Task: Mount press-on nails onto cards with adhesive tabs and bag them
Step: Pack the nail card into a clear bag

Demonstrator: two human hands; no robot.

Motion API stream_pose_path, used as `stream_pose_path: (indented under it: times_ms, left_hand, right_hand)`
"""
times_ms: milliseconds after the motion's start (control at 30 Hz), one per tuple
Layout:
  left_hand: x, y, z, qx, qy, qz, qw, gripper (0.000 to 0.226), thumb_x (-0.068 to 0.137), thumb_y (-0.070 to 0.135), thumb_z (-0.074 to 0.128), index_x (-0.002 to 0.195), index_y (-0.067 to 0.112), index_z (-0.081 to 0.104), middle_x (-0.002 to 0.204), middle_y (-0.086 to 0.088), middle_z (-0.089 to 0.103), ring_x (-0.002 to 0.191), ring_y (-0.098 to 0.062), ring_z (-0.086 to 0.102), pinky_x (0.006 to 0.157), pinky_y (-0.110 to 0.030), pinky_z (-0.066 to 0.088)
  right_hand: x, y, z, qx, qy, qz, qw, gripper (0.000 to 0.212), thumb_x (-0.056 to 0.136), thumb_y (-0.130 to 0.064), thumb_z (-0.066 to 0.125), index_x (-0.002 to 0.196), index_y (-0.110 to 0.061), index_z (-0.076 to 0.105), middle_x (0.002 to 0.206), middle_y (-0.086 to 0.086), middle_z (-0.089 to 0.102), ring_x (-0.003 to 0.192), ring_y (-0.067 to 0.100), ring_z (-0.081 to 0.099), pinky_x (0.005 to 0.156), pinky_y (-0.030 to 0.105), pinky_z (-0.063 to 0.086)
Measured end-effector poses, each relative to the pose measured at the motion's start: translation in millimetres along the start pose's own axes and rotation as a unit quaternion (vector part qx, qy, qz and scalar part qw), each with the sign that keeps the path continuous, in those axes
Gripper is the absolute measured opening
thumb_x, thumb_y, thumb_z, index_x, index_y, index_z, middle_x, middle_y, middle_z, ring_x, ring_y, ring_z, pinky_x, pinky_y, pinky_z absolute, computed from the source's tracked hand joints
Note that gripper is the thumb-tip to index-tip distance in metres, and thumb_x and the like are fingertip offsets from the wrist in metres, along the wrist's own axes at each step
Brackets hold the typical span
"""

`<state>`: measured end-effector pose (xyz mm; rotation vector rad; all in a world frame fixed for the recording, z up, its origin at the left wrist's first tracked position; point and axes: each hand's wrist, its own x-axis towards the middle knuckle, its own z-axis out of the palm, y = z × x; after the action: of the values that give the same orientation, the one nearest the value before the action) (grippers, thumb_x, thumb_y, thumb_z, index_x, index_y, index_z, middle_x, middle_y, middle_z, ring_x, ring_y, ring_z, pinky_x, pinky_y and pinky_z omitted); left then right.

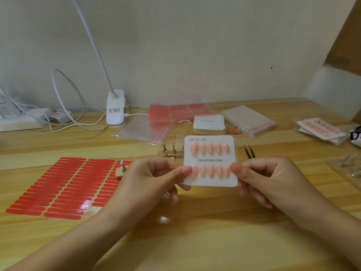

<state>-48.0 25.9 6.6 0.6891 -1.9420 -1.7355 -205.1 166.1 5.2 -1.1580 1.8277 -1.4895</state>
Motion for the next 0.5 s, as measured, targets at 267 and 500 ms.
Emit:
stream_pose_path:
  times_ms: [267, 500]
  left_hand:
    - [1.0, -6.9, 4.5, -0.033, 0.004, 0.004, 0.999, 0.024, 0.059, 0.038, 0.066, 0.079, 0.028, 0.076, 0.072, -0.007, 0.072, 0.049, -0.012, 0.062, 0.045, -0.02, 0.052]
    - [-0.8, -16.2, 8.2, 0.029, -0.022, 0.046, 0.998, 0.028, 0.073, 0.033, 0.055, 0.095, 0.021, 0.067, 0.069, -0.009, 0.07, 0.045, -0.015, 0.059, 0.042, -0.022, 0.05]
  right_hand:
    - [-0.6, -3.5, -6.2, -0.008, 0.019, 0.003, 1.0, 0.029, 0.065, -0.039, 0.063, 0.059, -0.012, 0.068, 0.05, 0.002, 0.059, 0.037, 0.008, 0.038, 0.038, 0.016, 0.033]
    - [14.7, -2.7, -40.1, -0.066, 0.217, 0.002, 0.974, 0.022, 0.082, -0.023, 0.063, 0.064, -0.01, 0.066, 0.049, -0.013, 0.059, 0.043, -0.008, 0.049, 0.043, 0.003, 0.035]
